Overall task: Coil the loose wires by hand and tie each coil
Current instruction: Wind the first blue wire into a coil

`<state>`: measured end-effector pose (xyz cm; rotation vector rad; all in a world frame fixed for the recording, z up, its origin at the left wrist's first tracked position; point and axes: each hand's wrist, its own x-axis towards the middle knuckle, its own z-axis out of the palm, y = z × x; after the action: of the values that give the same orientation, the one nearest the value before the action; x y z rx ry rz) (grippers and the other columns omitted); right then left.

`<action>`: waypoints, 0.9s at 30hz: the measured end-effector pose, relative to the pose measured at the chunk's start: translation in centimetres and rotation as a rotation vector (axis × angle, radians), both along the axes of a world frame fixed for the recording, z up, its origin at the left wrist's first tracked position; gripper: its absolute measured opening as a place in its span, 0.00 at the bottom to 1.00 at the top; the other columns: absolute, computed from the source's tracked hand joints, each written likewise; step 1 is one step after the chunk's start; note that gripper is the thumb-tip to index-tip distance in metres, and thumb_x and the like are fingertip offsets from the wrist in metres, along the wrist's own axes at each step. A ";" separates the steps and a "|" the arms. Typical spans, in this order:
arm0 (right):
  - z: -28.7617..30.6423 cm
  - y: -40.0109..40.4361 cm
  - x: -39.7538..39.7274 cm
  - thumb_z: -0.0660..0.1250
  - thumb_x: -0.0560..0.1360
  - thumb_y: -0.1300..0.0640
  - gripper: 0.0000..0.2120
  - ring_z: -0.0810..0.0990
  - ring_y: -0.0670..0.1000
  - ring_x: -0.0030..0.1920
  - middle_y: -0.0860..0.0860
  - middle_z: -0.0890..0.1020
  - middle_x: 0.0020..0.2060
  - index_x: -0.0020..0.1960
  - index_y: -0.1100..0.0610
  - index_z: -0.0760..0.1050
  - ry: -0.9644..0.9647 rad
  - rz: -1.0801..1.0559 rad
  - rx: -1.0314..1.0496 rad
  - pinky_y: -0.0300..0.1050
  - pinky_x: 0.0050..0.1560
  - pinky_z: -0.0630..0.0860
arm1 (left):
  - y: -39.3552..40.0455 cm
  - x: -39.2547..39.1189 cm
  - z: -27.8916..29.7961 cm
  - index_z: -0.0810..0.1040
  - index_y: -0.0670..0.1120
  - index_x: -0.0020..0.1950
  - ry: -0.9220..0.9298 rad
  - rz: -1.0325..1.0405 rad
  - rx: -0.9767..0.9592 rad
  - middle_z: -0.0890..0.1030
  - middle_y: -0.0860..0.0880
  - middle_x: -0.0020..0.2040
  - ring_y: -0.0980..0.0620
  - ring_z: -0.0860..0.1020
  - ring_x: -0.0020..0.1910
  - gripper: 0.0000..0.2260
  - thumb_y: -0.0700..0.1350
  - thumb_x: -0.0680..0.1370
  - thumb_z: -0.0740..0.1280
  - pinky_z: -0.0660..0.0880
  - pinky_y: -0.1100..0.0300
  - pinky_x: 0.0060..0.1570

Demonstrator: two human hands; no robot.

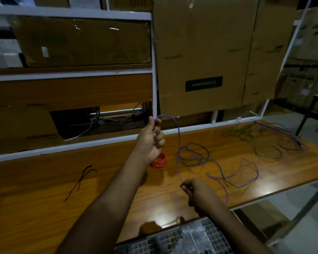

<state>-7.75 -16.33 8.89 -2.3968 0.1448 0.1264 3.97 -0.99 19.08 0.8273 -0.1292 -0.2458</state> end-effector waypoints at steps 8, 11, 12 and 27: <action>13.7 5.1 -4.4 0.59 0.82 0.58 0.10 0.79 0.59 0.56 0.59 0.81 0.56 0.60 0.59 0.75 -0.103 0.552 -0.612 0.47 0.46 0.70 | -3.2 -2.7 -0.4 0.73 0.44 0.48 -0.144 -0.140 0.324 0.65 0.53 0.25 0.58 0.59 0.21 0.14 0.52 0.84 0.56 0.54 0.65 0.22; 16.6 3.1 -3.6 0.61 0.79 0.67 0.18 0.79 0.53 0.56 0.54 0.80 0.59 0.66 0.55 0.74 -0.204 0.582 -0.506 0.44 0.51 0.74 | -2.9 -3.2 -0.2 0.75 0.44 0.49 -0.122 -0.163 0.375 0.70 0.50 0.28 0.55 0.64 0.24 0.14 0.53 0.83 0.57 0.59 0.64 0.23; 17.2 2.4 -2.9 0.62 0.78 0.68 0.19 0.79 0.51 0.55 0.53 0.80 0.57 0.65 0.53 0.76 -0.281 0.563 -0.506 0.43 0.54 0.76 | -2.6 -3.4 -0.2 0.75 0.45 0.50 -0.125 -0.186 0.378 0.72 0.48 0.32 0.52 0.67 0.27 0.14 0.54 0.83 0.57 0.64 0.62 0.25; 14.8 -1.7 4.3 0.59 0.82 0.49 0.07 0.74 0.44 0.34 0.46 0.76 0.37 0.50 0.52 0.67 -0.828 0.000 -0.206 0.41 0.30 0.69 | -0.6 -3.8 2.0 0.74 0.43 0.45 -0.088 -0.285 0.203 0.72 0.50 0.27 0.60 0.65 0.20 0.15 0.49 0.84 0.55 0.59 0.69 0.20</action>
<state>-3.41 -18.05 23.64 -2.4463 -0.2402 -0.9074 0.21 -1.54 21.11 1.0223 -0.3092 -0.4971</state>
